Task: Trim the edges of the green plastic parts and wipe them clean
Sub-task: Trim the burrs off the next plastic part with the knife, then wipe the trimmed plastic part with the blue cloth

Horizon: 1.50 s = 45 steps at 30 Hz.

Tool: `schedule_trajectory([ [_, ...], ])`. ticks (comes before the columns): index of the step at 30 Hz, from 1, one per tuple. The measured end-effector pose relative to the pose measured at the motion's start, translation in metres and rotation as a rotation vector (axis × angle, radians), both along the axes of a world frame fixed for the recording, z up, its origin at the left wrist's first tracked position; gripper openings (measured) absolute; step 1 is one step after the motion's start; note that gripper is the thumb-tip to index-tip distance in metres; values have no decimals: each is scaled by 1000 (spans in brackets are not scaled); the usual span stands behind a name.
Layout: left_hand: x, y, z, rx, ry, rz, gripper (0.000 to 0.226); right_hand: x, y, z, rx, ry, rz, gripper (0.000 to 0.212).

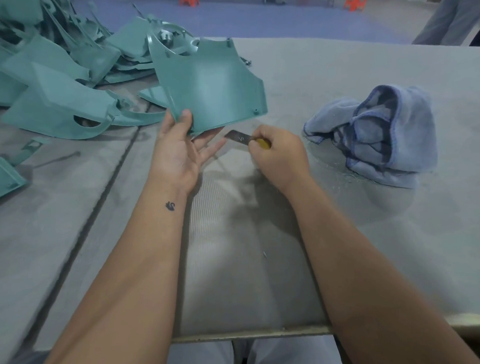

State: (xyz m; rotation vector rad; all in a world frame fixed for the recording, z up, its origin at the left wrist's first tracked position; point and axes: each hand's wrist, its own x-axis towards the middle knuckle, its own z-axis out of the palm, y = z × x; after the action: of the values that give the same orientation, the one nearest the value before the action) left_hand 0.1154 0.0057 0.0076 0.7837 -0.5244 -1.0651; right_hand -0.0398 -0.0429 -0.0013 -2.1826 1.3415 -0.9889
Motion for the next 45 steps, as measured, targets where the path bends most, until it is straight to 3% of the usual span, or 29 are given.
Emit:
schedule_trajectory([
  [3, -2, 0, 1, 36, -103, 54, 21, -4, -3, 3, -115, 253, -86, 20],
  [6, -1, -1, 0, 81, -210, 126, 22, -6, -5, 4, -87, 279, -157, 25],
  [8, 0, 0, -1, 61, -205, 120, 22, -7, -4, 6, -21, 68, -148, 23],
  [11, 2, 0, 0, 60, -212, 96, 21, -6, -2, 18, 293, -558, 23, 31],
  [13, 2, 0, 0, 60, -228, 70, 20, -5, -2, 22, 404, -701, 90, 22],
  [15, 2, 0, 0, 53, -247, 31, 19, -4, 1, 20, 334, -650, 116, 13],
  [19, -2, 0, 0, 67, -283, 19, 18, -5, 4, 18, 194, -491, -8, 24],
  [23, -11, -2, -2, 67, -320, 18, 22, -26, -2, 27, -375, -140, -359, 22],
  [25, -14, -2, -3, 62, -323, 10, 23, -42, -4, 33, -574, -125, -602, 33],
  [27, -15, -2, -3, 67, -321, 13, 24, -56, -6, 39, -575, -194, -840, 45],
  [31, -15, -3, -3, 71, -310, 18, 24, -84, -20, 38, -202, -248, -1062, 54],
  [34, -16, -4, -3, 75, -310, 23, 25, -88, -24, 36, -212, -268, -895, 32],
  [37, -16, -4, -3, 75, -317, 55, 24, -67, -15, 33, -419, -342, -641, 31],
  [39, -15, -4, -3, 74, -325, 98, 23, -49, -11, 31, -431, -284, -440, 33],
  [40, -15, -4, -3, 73, -327, 125, 23, -43, -11, 28, -375, -165, -367, 35],
  [43, -14, -4, -2, 70, -315, 216, 23, -27, -12, 13, -203, 429, -272, 43],
  [45, -14, -5, -1, 69, -313, 249, 23, -19, -7, 12, -163, 504, -209, 32],
])
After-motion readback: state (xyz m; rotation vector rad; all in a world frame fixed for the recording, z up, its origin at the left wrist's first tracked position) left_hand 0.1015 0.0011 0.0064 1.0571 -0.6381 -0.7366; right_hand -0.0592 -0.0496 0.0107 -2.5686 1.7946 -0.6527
